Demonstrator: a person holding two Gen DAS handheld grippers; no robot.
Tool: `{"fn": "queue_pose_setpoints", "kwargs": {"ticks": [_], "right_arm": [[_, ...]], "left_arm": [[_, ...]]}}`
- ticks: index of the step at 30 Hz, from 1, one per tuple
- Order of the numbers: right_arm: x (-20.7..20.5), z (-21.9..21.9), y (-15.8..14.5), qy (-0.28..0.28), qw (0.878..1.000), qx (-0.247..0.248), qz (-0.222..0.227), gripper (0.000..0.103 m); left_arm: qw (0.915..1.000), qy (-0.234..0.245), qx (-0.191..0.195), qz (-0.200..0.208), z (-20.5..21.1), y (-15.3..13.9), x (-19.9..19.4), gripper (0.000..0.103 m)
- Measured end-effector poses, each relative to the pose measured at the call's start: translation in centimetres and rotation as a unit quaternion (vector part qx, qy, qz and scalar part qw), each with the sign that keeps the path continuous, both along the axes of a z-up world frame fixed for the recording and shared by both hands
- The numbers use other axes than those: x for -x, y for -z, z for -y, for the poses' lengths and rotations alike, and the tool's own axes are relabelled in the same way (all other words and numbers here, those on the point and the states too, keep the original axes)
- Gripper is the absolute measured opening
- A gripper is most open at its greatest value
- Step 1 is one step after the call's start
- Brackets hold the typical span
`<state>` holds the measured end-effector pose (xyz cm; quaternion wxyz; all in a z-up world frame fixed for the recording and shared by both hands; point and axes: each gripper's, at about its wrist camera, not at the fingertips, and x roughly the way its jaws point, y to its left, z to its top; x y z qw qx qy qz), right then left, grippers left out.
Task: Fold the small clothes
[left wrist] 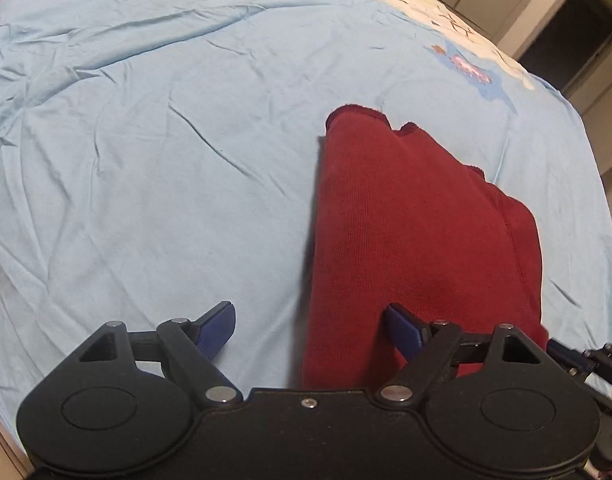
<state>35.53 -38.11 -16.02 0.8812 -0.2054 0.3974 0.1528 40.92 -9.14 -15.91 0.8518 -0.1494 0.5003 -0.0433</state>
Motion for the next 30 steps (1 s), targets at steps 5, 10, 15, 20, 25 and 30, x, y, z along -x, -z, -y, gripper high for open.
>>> {"fn": "queue_pose_setpoints", "kwargs": {"ticks": [5, 10, 15, 20, 25, 30], "right_arm": [[0.6, 0.7, 1.5, 0.026, 0.999, -0.014, -0.022, 0.002], [0.4, 3.5, -0.9, 0.056, 0.993, -0.096, -0.037, 0.023], [-2.0, 6.1, -2.3, 0.106, 0.974, -0.199, -0.035, 0.062], [-5.9, 7.2, -1.1, 0.172, 0.940, -0.288, -0.058, 0.067], [-8.3, 7.5, 1.2, 0.214, 0.920, -0.316, -0.085, 0.066], [-8.7, 7.2, 1.9, 0.216, 0.921, -0.311, -0.095, 0.014]], "left_arm": [[0.9997, 0.015, -0.019, 0.009, 0.3, -0.2, -0.3, 0.085], [0.9992, 0.024, -0.027, 0.017, 1.0, -0.8, -0.4, 0.089], [0.9982, 0.025, -0.046, 0.029, 1.6, -1.5, -0.7, 0.094], [0.9973, 0.017, -0.062, 0.036, 1.8, -1.7, -1.0, 0.101], [0.9966, 0.013, -0.072, 0.037, 1.9, -1.6, -1.6, 0.102], [0.9964, 0.014, -0.077, 0.034, 2.0, -1.4, -2.1, 0.102]]}}
